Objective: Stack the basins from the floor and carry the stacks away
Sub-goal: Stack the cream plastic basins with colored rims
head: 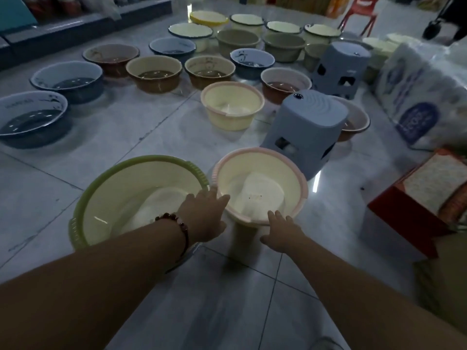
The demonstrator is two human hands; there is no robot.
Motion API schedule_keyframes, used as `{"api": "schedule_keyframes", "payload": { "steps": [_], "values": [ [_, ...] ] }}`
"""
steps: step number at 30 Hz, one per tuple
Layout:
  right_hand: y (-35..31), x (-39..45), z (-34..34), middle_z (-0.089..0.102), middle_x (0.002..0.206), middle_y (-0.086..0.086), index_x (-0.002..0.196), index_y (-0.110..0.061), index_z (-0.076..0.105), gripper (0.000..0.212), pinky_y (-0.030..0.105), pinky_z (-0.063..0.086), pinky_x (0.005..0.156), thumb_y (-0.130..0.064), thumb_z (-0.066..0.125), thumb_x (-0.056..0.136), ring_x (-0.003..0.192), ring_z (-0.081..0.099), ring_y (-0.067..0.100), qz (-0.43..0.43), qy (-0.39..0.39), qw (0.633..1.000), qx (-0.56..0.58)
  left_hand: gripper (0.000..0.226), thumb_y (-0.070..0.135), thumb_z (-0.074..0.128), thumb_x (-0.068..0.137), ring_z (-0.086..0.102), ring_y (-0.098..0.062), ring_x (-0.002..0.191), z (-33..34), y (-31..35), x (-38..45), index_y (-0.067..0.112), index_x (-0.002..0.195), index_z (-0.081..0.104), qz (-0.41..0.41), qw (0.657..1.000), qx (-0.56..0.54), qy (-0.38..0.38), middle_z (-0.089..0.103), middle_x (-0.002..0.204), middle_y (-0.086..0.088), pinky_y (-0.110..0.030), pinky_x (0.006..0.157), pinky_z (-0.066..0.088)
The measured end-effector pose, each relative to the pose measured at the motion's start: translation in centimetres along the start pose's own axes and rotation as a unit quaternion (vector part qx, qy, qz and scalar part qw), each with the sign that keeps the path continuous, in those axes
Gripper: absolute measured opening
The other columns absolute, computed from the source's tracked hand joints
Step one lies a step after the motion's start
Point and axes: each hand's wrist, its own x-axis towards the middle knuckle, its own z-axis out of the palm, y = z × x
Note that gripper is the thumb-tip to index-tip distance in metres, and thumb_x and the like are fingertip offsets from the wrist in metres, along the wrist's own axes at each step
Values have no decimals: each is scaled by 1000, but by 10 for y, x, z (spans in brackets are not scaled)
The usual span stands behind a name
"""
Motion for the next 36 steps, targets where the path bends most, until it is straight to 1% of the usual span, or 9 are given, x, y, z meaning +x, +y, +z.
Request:
{"api": "schedule_keyframes", "payload": {
  "steps": [8,14,19,22,25,26,27,29,36],
  "values": [
    [10,53,27,11,164,5,157,-19,8,87,51,24,117,-49,56,92,148,13,39,-6,-10,1000,-6,68,44,53,93,37,-33,135,34,5,15,24,151,24,4,999,22,-43,24,158,-15,-48,105,38],
    [14,69,35,56,123,7,122,-19,55,52,42,45,96,-56,51,87,117,50,32,19,-3,1000,8,62,40,51,95,39,-32,134,42,3,19,23,149,27,-2,998,26,-54,24,158,-16,-48,103,39],
    [24,52,48,50,125,9,121,-17,58,51,41,40,95,-53,48,86,114,47,30,138,86,985,51,60,44,49,95,40,-33,133,34,2,18,23,147,30,-6,998,13,-63,26,158,-16,-49,103,38],
    [32,40,44,24,150,13,144,-16,31,70,47,35,104,-34,62,84,129,34,37,304,167,899,266,60,42,50,95,40,-33,133,31,2,15,23,148,29,-10,998,11,-66,24,159,-16,-48,103,38],
    [37,41,29,34,151,16,152,-11,20,73,47,51,93,-24,62,93,127,46,36,403,86,585,698,63,44,51,94,40,-33,132,26,1,11,23,149,29,-13,998,12,-64,26,158,-15,-47,102,39],
    [37,37,28,49,139,16,148,-9,30,62,43,59,75,-21,61,95,113,58,33,382,52,524,760,63,44,51,94,40,-33,132,25,0,10,23,149,29,-15,998,9,-64,27,157,-14,-47,102,38],
    [35,32,26,61,121,17,142,-9,39,53,37,59,58,-20,62,95,94,64,30,365,29,517,774,63,45,52,93,40,-33,132,23,-2,8,24,149,29,-17,998,7,-64,29,156,-13,-46,102,38],
    [32,27,22,65,92,14,133,-9,47,45,31,58,55,-21,65,93,72,64,25,346,6,554,757,64,46,51,93,40,-32,133,19,-7,4,24,149,29,-19,998,6,-60,31,155,-11,-47,103,38],
    [32,8,-29,57,74,6,108,-12,56,16,18,43,33,-14,57,92,56,50,15,335,12,589,735,63,47,46,97,37,-33,137,0,-34,-25,24,152,24,-32,996,53,-70,24,159,-13,-49,107,38]
  ]
}}
